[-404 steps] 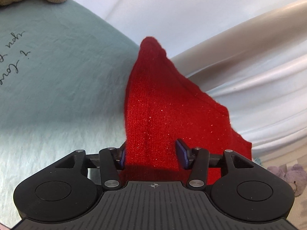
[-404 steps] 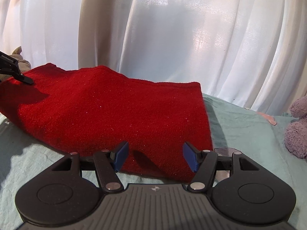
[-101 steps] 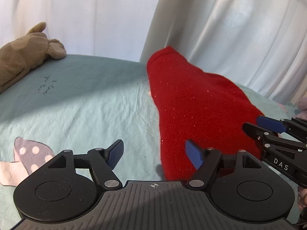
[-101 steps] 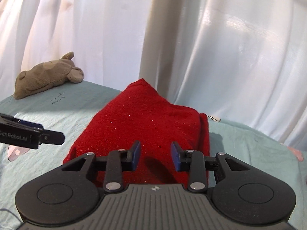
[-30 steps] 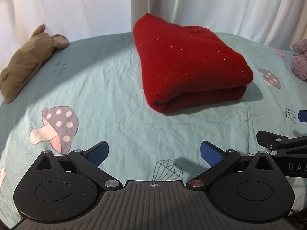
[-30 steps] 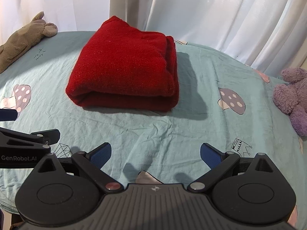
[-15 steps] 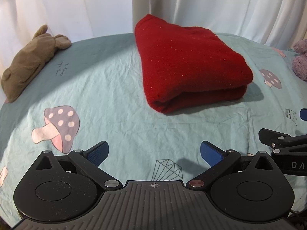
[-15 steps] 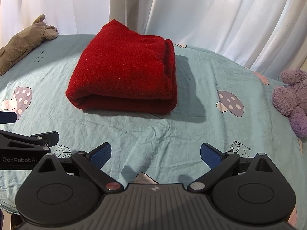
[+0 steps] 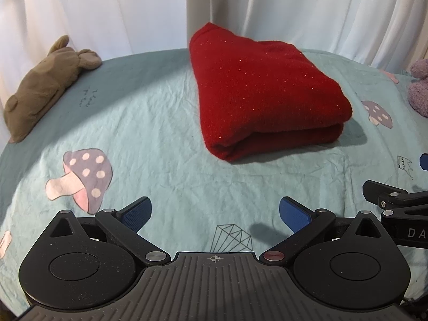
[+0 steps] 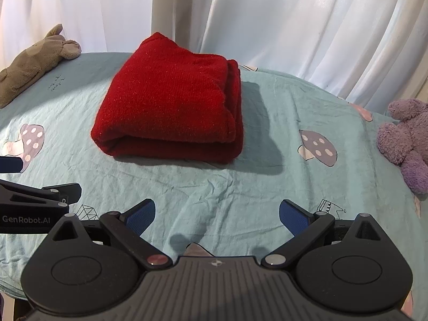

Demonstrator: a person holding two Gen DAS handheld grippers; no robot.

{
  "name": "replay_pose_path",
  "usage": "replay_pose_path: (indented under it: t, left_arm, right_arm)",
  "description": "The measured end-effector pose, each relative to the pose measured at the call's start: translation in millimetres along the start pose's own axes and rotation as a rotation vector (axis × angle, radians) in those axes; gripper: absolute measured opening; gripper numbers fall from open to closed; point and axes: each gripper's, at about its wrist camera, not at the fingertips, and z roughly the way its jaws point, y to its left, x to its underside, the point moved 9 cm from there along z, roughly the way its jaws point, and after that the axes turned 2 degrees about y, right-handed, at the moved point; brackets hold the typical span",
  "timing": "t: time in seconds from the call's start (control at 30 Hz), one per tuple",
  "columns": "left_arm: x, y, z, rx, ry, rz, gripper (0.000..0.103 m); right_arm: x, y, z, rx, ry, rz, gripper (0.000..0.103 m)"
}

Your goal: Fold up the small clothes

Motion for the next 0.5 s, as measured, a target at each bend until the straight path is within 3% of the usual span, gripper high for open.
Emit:
replay_pose_path:
  t: [0.5]
  left_arm:
    - [1.0, -2.2, -0.3, -0.001, 0.001, -0.005, 0.103]
  right_arm:
    - [-0.7, -2.1, -3.4, 0.001, -0.008, 0.003, 0.099]
